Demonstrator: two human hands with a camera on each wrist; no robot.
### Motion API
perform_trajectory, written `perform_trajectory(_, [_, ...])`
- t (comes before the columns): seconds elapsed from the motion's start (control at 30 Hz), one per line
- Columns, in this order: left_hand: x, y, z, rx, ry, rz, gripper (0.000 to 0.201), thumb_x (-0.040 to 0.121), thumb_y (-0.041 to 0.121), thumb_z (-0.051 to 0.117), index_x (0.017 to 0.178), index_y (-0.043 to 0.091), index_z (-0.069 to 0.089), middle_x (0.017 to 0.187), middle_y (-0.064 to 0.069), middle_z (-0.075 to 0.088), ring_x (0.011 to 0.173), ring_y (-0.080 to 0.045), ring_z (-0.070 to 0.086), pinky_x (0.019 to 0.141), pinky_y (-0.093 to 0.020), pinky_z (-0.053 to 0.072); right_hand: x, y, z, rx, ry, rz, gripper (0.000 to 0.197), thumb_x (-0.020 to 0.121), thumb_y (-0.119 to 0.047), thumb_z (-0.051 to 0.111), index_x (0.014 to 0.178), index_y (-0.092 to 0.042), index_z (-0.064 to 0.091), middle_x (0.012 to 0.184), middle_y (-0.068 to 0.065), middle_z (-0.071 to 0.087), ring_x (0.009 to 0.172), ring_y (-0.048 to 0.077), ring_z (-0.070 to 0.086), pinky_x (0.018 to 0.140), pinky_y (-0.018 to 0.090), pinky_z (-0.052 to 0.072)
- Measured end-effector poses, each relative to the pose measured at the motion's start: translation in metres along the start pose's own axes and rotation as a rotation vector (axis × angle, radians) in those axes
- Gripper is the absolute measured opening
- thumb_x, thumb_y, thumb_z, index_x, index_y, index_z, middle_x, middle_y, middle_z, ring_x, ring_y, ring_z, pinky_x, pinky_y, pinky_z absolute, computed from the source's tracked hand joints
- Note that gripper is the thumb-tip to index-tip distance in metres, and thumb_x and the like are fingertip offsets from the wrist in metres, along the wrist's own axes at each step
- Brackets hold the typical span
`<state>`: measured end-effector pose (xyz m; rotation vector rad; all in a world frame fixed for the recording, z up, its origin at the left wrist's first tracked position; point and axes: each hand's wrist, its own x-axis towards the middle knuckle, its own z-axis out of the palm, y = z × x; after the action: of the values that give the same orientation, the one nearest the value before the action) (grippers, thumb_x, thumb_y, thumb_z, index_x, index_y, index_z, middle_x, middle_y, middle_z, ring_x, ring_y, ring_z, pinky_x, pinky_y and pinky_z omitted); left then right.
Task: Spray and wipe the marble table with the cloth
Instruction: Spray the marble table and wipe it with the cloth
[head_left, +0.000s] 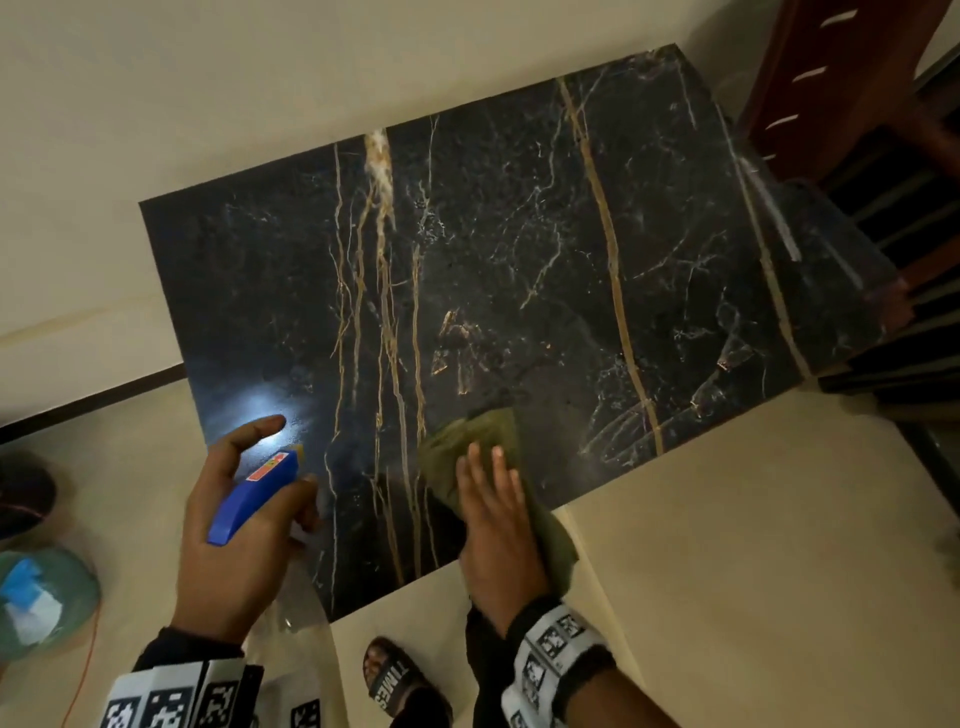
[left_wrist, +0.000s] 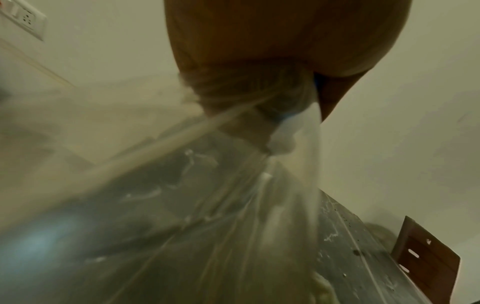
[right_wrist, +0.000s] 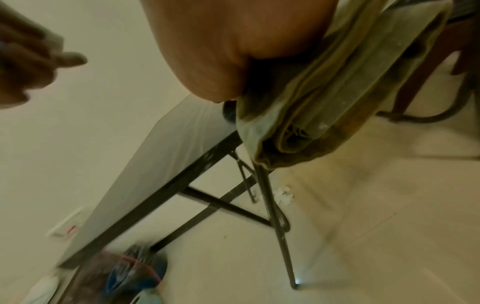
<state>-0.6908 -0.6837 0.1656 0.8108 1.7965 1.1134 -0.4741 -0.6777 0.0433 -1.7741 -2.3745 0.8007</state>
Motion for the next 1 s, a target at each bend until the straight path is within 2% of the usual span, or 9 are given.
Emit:
perform_trajectory(0.1, [0.009,0.009,0.006,0.023,0.036,0.001,0.052,0.095,-0.006,0.061,0.132,0.03,0.057,0.066,-0.011,0.067,0.056,-0.019,0.064,0.052,-0.032,0.054,-0.012,-0.006,0.015,-0.038,-0.084,-0.137,0.084,0.077,-0.007,0.041,0.157,-0.016,0.02,0.166,0.003,0.01,0.153,0.027,0.005,0.121,0.044,0.007])
perform_trajectory(0.2, [0.015,0.017,0.008,0.011,0.046,-0.006,0.05,0.095,-0.003,0.062,0.133,0.03,0.057,0.068,-0.011,0.068,0.063,-0.03,0.064,0.058,-0.037,0.053,-0.005,0.011,0.002,-0.062,-0.119,-0.196,0.083,0.079,-0.007,0.038,0.158,-0.02,0.016,0.167,-0.001,0.005,0.154,0.022,-0.001,0.122,0.043,0.006])
perform_trajectory(0.27, [0.017,0.018,0.01,0.015,0.057,0.0,0.05,0.095,-0.003,0.063,0.133,0.028,0.058,0.067,-0.012,0.067,0.062,-0.031,0.063,0.053,-0.035,0.053,0.007,0.032,-0.015,-0.042,-0.076,-0.134,0.087,0.079,0.0,0.043,0.158,-0.022,0.015,0.166,-0.002,0.004,0.153,0.022,-0.001,0.125,0.044,0.006])
perform_trajectory(0.37, [0.021,0.009,0.009,0.017,0.086,-0.006,0.047,0.094,-0.006,0.063,0.129,0.027,0.06,0.061,-0.011,0.064,0.056,-0.023,0.061,0.043,-0.027,0.051,0.031,0.059,-0.038,-0.017,-0.009,0.064,0.09,0.082,0.003,0.048,0.157,-0.024,0.007,0.165,-0.006,-0.001,0.153,0.02,-0.007,0.125,0.042,0.004])
perform_trajectory(0.5, [0.024,-0.001,0.014,-0.029,0.093,-0.04,0.048,0.093,-0.007,0.062,0.128,0.026,0.061,0.061,-0.01,0.064,0.056,-0.023,0.061,0.044,-0.024,0.05,0.043,0.055,-0.039,-0.003,0.031,0.173,0.088,0.084,0.006,0.049,0.158,-0.019,0.009,0.166,-0.003,-0.001,0.152,0.021,-0.011,0.125,0.043,0.004])
perform_trajectory(0.57, [0.027,-0.006,0.015,-0.035,0.07,-0.046,0.048,0.093,-0.007,0.062,0.129,0.024,0.06,0.065,-0.012,0.064,0.06,-0.027,0.063,0.047,-0.024,0.052,0.042,0.032,-0.034,-0.001,-0.014,0.117,0.088,0.084,0.004,0.048,0.158,-0.019,0.007,0.166,-0.002,-0.005,0.152,0.022,-0.014,0.125,0.044,0.002])
perform_trajectory(0.7, [0.037,-0.009,0.011,-0.019,0.026,-0.06,0.048,0.093,-0.007,0.062,0.131,0.022,0.059,0.071,-0.016,0.065,0.06,-0.024,0.063,0.049,-0.023,0.054,0.04,-0.014,-0.011,-0.049,-0.115,-0.114,0.09,0.08,0.002,0.047,0.158,-0.018,0.007,0.166,-0.002,-0.007,0.152,0.024,-0.015,0.124,0.044,-0.003])
perform_trajectory(0.87, [0.056,-0.001,0.004,0.009,-0.002,-0.057,0.048,0.091,-0.009,0.063,0.128,0.023,0.06,0.075,-0.026,0.064,0.056,-0.019,0.062,0.047,-0.023,0.053,0.052,0.007,-0.019,-0.098,-0.173,-0.225,0.093,0.08,0.003,0.047,0.159,-0.022,0.005,0.166,-0.006,-0.007,0.152,0.018,-0.013,0.125,0.042,0.002])
perform_trajectory(1.0, [0.076,0.006,0.002,0.018,-0.016,-0.035,0.047,0.091,-0.006,0.065,0.129,0.021,0.058,0.075,-0.028,0.064,0.061,-0.028,0.063,0.051,-0.027,0.054,0.084,0.04,-0.047,-0.031,-0.021,0.024,0.092,0.079,0.007,0.047,0.159,-0.02,0.009,0.166,-0.004,0.001,0.153,0.022,-0.008,0.125,0.046,0.006])
